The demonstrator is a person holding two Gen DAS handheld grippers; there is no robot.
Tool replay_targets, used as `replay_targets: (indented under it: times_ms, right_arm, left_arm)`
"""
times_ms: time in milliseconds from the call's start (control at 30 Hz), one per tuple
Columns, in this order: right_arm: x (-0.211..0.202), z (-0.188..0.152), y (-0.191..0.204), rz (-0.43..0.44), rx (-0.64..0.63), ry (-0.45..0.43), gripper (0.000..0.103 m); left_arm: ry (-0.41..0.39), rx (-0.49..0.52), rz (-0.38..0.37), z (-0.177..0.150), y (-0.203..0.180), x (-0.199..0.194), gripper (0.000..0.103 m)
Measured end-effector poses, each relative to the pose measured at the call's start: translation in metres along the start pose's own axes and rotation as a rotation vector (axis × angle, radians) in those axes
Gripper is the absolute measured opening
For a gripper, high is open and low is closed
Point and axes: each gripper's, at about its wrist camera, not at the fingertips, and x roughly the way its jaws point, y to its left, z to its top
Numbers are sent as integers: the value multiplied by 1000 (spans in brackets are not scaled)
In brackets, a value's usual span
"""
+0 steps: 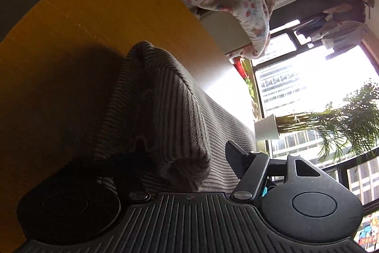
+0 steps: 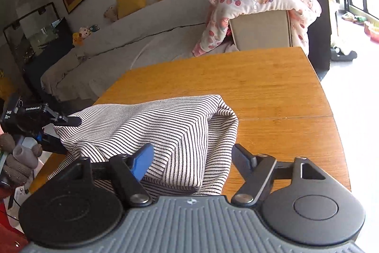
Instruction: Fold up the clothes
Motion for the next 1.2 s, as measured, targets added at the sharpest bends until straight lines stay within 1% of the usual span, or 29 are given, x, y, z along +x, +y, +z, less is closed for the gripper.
replay_targets:
  times_ms: [33,133,200,233,267,300,333,367,400,433,467,500,567,633,700,767,833,933,1000,1033,1133,1200]
  right_arm:
    - [2,1,0,23,9,2,53]
    - [16,3,-3,55,63,6,53]
    - [36,6,-10,54,122,23,65]
    - [47,6,-15,57,158,39,68]
    - [57,6,-19,66,197,55,73]
    - [64,6,-22,84,229,54,75]
    - [71,6,-24,106,255,42,76]
    - [75,7,-21,113,251,38,71]
    - [78,10,-15,110,226,39,54]
    - [81,12,-9,106,201,41,51]
    - [80,15,-3,105,174,37,42]
    - [77,19,2,105,144,31,32]
    - [66,25,12,109,89,14,27]
    - [45,32,18,135,60,-11,26]
    - [27,33,22,157,55,-23,26]
    - [19,28,22,162,47,-15,27]
    - [15,19,21,161,43,3,27]
    - [31,-2,17,103,42,49,27]
    - [41,-14,21,48,-23,42,29]
    - [41,-16,23,38,-45,31,30]
    - [33,-10,26,53,-54,4,29]
    - [31,-12,27,39,-67,5,29]
  left_arm:
    - [0,-6,-2,1,3,-2,60]
    - [-10,-37,-19,5,12,-3,53]
    - [-17,-53,-31,9,16,-2,53]
    - [-13,-58,-44,10,19,-1,56]
    - [-9,-64,-58,12,21,1,60]
    - [-5,-76,-85,14,24,4,67]
    - [-7,-89,-99,17,26,6,67]
    - [-11,-92,-103,20,27,9,66]
    - [-23,-70,-82,24,24,10,62]
    - [-35,-48,-62,28,21,11,48]
    - [-47,-25,-42,31,18,12,38]
    - [-60,8,-25,35,12,9,30]
    - [-75,61,-40,38,-2,-1,28]
    - [-94,137,-43,35,-20,-16,28]
    - [-104,204,-53,25,-34,-32,28]
    - [-102,259,-61,10,-41,-45,28]
    - [-86,300,-41,-6,-40,-49,29]
    - [-49,315,30,-24,-23,-37,30]
    - [-29,314,84,-30,-9,-27,31]
    - [-25,315,104,-32,-3,-23,31]
    - [-58,332,78,-28,-5,-30,30]
    - [-81,354,74,-26,-10,-35,31]
